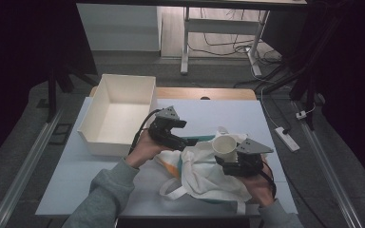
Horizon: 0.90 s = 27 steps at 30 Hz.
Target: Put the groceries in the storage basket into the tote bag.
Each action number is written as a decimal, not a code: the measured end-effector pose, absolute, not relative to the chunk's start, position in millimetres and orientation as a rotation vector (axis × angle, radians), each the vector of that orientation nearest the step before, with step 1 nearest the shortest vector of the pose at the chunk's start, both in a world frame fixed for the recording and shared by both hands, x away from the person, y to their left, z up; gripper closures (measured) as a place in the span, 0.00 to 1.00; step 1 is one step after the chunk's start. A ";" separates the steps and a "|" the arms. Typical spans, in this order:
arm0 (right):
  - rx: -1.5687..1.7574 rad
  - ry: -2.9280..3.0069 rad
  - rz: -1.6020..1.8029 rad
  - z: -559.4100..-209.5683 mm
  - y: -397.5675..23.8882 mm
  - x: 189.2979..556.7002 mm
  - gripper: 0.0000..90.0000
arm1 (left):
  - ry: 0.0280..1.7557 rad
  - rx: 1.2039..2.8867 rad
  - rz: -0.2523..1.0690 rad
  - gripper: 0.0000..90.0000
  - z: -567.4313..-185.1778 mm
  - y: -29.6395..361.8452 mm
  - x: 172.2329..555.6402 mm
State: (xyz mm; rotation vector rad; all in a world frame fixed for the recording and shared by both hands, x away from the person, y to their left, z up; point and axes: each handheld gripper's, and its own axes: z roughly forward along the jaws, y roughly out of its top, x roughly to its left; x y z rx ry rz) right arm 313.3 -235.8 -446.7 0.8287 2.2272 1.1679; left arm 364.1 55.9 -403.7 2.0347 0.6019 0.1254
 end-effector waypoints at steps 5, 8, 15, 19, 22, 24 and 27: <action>0.810 2.266 1.163 -456.4 -227.0 315.2 0.24 | 0.607 2.049 0.120 0.19 -406.9 55.2 366.2; 0.816 2.285 1.159 -463.9 -223.5 319.5 0.24 | 0.612 2.057 0.116 0.19 -409.0 54.1 367.1; 0.823 2.323 1.165 -477.4 -219.8 326.5 0.24 | 0.613 2.072 0.110 0.19 -411.8 53.1 368.8; 0.844 2.371 1.121 -481.4 -220.2 329.3 0.24 | 0.614 2.080 0.106 0.19 -413.3 52.6 368.8; 0.852 2.389 1.096 -480.5 -222.2 328.1 0.24 | 0.613 2.089 0.106 0.19 -413.7 52.8 368.6; 0.861 2.399 1.084 -479.9 -224.3 326.9 0.24 | 0.615 2.090 0.110 0.19 -414.0 53.2 368.6; 0.876 2.419 1.073 -478.8 -228.2 326.6 0.24 | 0.617 2.093 0.111 0.19 -414.4 54.3 369.1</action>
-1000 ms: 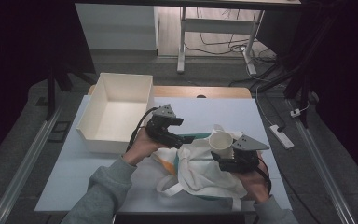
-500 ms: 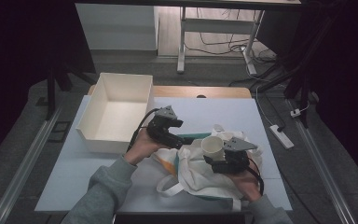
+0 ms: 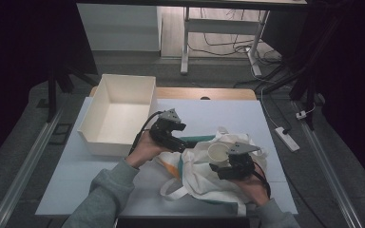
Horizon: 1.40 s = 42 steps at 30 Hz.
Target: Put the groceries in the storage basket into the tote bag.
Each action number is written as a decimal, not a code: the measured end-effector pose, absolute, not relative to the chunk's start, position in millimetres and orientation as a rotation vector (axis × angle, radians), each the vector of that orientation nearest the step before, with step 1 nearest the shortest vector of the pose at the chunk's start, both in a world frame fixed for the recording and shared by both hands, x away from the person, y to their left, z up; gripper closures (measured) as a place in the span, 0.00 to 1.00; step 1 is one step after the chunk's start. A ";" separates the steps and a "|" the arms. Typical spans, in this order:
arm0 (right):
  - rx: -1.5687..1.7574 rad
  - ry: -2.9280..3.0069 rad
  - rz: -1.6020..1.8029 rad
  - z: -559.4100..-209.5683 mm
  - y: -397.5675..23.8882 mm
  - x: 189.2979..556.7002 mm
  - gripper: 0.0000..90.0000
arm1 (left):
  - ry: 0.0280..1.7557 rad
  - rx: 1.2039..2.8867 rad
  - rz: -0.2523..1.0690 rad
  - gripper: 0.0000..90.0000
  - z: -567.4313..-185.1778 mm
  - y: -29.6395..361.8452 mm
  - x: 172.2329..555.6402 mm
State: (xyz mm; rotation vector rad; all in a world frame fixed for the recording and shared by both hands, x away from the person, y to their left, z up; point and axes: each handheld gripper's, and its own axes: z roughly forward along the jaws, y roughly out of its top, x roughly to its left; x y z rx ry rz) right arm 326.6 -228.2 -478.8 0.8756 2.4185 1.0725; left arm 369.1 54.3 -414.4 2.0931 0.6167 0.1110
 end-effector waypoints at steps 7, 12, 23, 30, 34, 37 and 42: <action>0.875 2.447 1.057 -479.4 -231.1 327.3 0.24 | 0.623 2.098 0.111 0.20 -415.3 55.4 369.5; 0.868 2.443 1.059 -479.9 -230.3 327.5 0.24 | 0.622 2.104 0.113 0.20 -415.8 55.1 369.4; 0.822 2.386 1.085 -462.3 -232.2 320.7 0.07 | 0.631 2.112 0.114 0.20 -416.3 59.1 369.7; 0.816 2.347 1.159 -448.8 -243.8 317.3 0.09 | 0.632 2.126 0.116 0.21 -417.8 59.3 368.8; 0.825 2.329 1.202 -443.5 -250.2 315.0 0.12 | 0.639 2.131 0.110 0.23 -419.9 59.0 368.1; 0.825 2.313 1.224 -439.9 -255.3 312.6 0.14 | 0.643 2.136 0.110 0.24 -420.6 59.7 367.1; 0.827 2.283 1.245 -435.8 -262.7 310.3 0.17 | 0.657 2.139 0.119 0.25 -422.0 61.4 366.0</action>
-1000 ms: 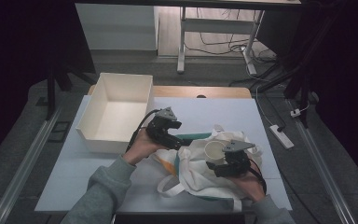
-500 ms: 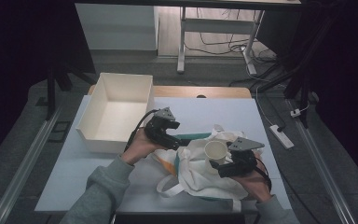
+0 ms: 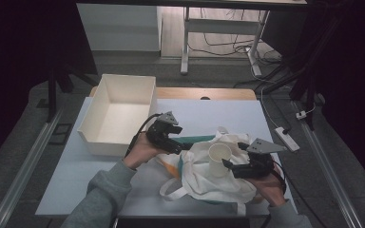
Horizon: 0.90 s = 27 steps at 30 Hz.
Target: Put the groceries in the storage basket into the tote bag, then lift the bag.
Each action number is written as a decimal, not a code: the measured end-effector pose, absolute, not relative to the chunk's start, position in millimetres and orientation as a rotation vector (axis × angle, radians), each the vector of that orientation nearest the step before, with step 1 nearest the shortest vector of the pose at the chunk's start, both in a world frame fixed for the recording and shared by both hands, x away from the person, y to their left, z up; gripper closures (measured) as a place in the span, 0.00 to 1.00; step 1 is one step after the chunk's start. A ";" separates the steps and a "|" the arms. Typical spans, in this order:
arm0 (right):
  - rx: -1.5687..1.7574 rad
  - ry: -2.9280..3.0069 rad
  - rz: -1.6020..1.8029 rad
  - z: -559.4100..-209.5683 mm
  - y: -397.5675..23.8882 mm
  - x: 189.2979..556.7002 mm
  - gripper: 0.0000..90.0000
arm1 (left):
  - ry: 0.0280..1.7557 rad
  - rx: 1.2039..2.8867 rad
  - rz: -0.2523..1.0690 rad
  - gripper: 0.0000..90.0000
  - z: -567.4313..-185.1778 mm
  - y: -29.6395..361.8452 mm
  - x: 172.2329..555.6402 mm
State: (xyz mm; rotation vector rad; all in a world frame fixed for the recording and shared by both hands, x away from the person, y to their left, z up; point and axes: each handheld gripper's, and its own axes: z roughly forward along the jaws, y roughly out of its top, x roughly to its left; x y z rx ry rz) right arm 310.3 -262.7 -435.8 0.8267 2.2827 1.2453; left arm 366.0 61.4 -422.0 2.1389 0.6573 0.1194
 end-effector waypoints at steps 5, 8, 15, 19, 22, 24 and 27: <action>0.834 2.255 1.259 -433.3 -269.0 309.3 0.22 | 0.670 2.146 0.129 0.26 -423.8 61.7 365.0; 0.838 2.242 1.256 -432.5 -272.1 309.3 0.23 | 0.681 2.152 0.138 0.28 -424.6 62.0 364.3; 0.856 2.210 1.248 -432.3 -277.2 310.0 0.24 | 0.706 2.155 0.134 0.29 -428.7 62.6 361.5; 0.858 2.209 1.241 -433.1 -278.1 309.9 0.24 | 0.732 2.170 0.145 0.31 -431.9 60.5 361.6; 0.858 2.209 1.238 -434.6 -278.1 310.2 0.24 | 0.756 2.187 0.158 0.34 -434.9 57.3 362.1; 0.857 2.213 1.234 -435.2 -278.0 310.4 0.24 | 0.767 2.194 0.164 0.36 -436.9 55.7 362.6; 0.858 2.214 1.229 -435.5 -277.8 310.5 0.24 | 0.778 2.213 0.187 0.38 -439.4 54.1 363.2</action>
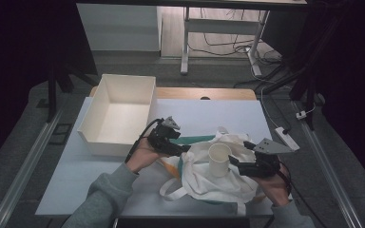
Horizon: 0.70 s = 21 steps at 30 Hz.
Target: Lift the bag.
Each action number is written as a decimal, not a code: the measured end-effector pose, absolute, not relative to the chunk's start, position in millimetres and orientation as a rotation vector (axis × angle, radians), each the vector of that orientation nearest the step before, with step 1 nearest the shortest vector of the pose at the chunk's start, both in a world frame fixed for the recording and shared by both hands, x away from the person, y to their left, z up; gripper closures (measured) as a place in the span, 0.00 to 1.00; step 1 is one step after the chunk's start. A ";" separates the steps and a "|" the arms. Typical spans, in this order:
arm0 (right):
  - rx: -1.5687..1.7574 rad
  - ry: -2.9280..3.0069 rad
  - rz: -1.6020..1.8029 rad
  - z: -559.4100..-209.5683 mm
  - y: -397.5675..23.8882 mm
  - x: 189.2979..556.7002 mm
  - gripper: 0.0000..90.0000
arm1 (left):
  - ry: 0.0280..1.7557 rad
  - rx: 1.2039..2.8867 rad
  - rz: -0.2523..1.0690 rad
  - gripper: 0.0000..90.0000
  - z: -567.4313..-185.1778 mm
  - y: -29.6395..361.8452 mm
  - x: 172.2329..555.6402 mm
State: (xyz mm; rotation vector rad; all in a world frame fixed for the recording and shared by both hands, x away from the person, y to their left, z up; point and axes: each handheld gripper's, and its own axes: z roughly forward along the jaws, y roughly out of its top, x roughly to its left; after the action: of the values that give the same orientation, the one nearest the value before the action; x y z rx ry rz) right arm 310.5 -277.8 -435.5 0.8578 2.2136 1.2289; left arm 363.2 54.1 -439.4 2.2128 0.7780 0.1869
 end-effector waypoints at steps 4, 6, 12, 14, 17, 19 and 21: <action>0.863 2.209 1.212 -436.1 -277.2 310.4 0.24 | 0.796 2.230 0.207 0.42 -442.3 52.3 364.2; 0.866 2.208 1.207 -436.6 -277.3 310.6 0.24 | 0.805 2.236 0.209 0.44 -444.2 51.0 364.9; 0.868 2.208 1.202 -437.9 -277.0 311.3 0.24 | 0.807 2.268 0.198 0.52 -451.9 45.1 366.7; 0.868 2.207 1.202 -438.0 -276.9 311.3 0.24 | 0.802 2.290 0.189 0.55 -455.2 42.1 367.1; 0.870 2.208 1.198 -437.7 -277.2 311.2 0.24 | 0.790 2.321 0.161 0.64 -460.1 38.3 367.5; 0.875 2.205 1.197 -437.2 -277.7 311.0 0.24 | 0.778 2.343 0.124 0.73 -462.1 37.0 367.9; 0.883 2.198 1.188 -436.2 -279.3 311.2 0.24 | 0.765 2.356 0.092 0.82 -462.9 36.7 368.0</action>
State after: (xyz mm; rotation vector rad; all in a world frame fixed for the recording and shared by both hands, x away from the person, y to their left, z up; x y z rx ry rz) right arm 311.2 -279.3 -436.2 0.8831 2.1985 1.1881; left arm 368.0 36.7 -462.9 2.3556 0.7653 0.0924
